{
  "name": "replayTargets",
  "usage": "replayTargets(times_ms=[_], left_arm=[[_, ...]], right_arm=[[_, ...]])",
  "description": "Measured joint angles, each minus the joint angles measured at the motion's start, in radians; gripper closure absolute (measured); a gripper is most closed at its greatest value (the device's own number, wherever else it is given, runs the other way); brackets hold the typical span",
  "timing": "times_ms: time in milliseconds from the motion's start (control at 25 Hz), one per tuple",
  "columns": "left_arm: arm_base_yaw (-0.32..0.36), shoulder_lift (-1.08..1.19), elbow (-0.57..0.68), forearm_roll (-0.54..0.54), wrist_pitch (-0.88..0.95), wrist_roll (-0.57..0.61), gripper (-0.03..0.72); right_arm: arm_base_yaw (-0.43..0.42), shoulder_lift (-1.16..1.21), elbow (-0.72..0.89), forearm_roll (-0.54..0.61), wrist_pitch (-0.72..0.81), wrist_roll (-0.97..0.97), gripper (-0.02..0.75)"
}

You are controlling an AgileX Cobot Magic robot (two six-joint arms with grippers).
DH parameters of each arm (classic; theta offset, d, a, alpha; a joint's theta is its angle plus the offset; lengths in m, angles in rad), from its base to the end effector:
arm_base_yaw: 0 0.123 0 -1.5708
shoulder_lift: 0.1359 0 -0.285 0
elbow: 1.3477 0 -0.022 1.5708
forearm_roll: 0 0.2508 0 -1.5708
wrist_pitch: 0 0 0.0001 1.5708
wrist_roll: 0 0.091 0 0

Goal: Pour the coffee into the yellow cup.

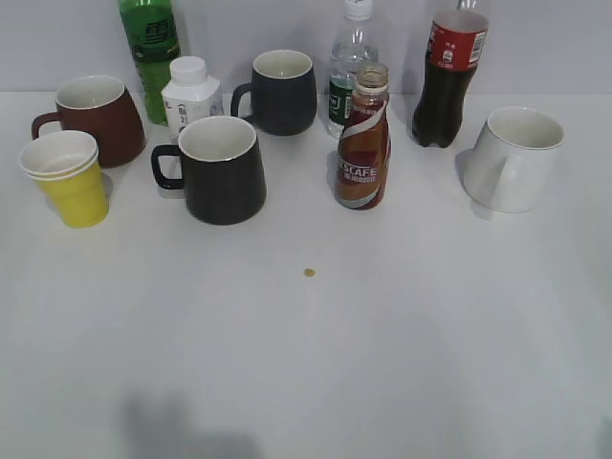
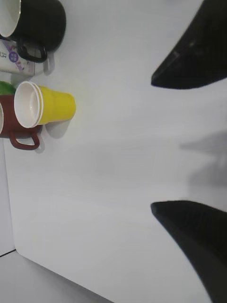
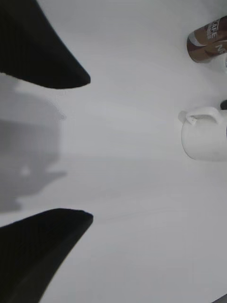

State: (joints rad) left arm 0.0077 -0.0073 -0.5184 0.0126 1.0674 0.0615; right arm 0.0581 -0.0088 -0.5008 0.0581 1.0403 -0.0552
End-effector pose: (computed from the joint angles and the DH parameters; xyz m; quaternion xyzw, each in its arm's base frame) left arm -0.0084 0.0009 0.2818 0.0225 0.8479 0.0246 0.5291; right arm -0.0058 0.0042 0.2792 -0.0488 0.8435 0.0298 0.5340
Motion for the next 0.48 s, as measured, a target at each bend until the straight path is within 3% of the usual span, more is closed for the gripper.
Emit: replayTargets(times_ms=[480], left_arm=[[0.0,0.0,0.0,0.0,0.0,0.0,0.129]], right_arm=[[0.0,0.0,0.0,0.0,0.0,0.0,0.15]])
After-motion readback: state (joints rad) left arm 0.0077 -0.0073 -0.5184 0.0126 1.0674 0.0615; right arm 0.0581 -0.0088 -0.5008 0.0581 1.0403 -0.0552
